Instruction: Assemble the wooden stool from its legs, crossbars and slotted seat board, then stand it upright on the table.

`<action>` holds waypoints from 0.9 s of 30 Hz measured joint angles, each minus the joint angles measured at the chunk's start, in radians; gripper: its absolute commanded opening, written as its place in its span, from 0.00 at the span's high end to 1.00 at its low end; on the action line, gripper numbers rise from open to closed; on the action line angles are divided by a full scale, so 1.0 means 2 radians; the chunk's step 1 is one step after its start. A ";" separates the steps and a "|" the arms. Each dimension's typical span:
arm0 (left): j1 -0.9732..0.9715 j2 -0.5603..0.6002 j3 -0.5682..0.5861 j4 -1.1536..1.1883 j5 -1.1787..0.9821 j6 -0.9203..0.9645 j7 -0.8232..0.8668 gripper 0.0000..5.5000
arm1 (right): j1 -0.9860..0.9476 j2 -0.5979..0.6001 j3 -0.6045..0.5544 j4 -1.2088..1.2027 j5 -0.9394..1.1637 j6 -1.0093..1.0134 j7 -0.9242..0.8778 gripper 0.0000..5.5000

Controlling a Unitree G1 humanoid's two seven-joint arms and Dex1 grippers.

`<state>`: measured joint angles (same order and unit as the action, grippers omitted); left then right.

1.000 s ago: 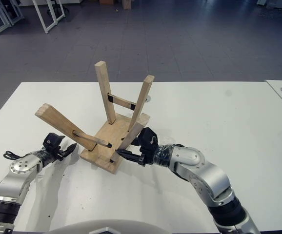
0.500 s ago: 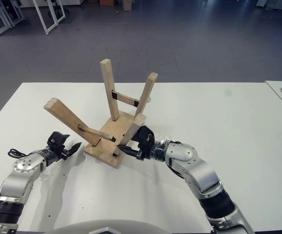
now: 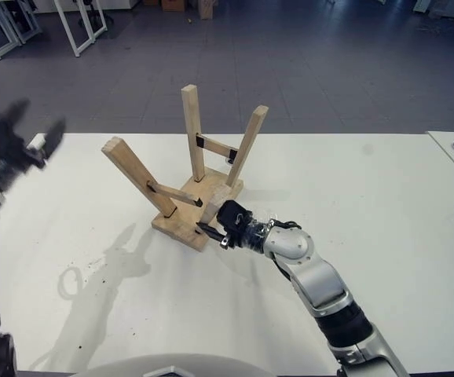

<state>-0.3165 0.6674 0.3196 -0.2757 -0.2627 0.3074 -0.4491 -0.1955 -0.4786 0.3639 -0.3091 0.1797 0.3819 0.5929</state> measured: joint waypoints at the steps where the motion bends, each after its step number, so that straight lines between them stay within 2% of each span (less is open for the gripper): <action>1: -0.022 0.000 -0.003 -0.005 -0.003 -0.006 -0.001 0.42 | -0.004 0.002 -0.003 0.003 0.001 0.007 0.000 0.63; 4: -0.068 -0.006 -0.044 -0.038 -0.011 -0.013 -0.013 0.42 | -0.016 0.003 -0.008 0.019 0.001 0.014 -0.001 0.63; 7: -0.085 -0.016 -0.125 -0.074 -0.001 -0.012 -0.040 0.42 | -0.027 0.004 -0.010 0.029 0.000 0.019 0.000 0.63; 11: -0.085 -0.035 -0.216 -0.063 0.047 -0.025 -0.058 0.42 | -0.043 0.013 -0.012 0.037 0.000 0.041 0.000 0.63; 20: -0.095 -0.069 -0.278 0.062 0.124 -0.086 -0.067 0.42 | -0.063 0.016 -0.014 0.056 0.001 0.052 0.021 0.63; 27: -0.095 -0.088 -0.300 0.097 0.158 -0.113 -0.077 0.42 | -0.076 0.015 -0.013 0.067 0.001 0.058 0.031 0.63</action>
<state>-0.5075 0.4907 -0.2797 -0.0825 0.0527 0.0806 -0.6028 -0.3479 -0.4481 0.3378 -0.1749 0.1809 0.4972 0.6552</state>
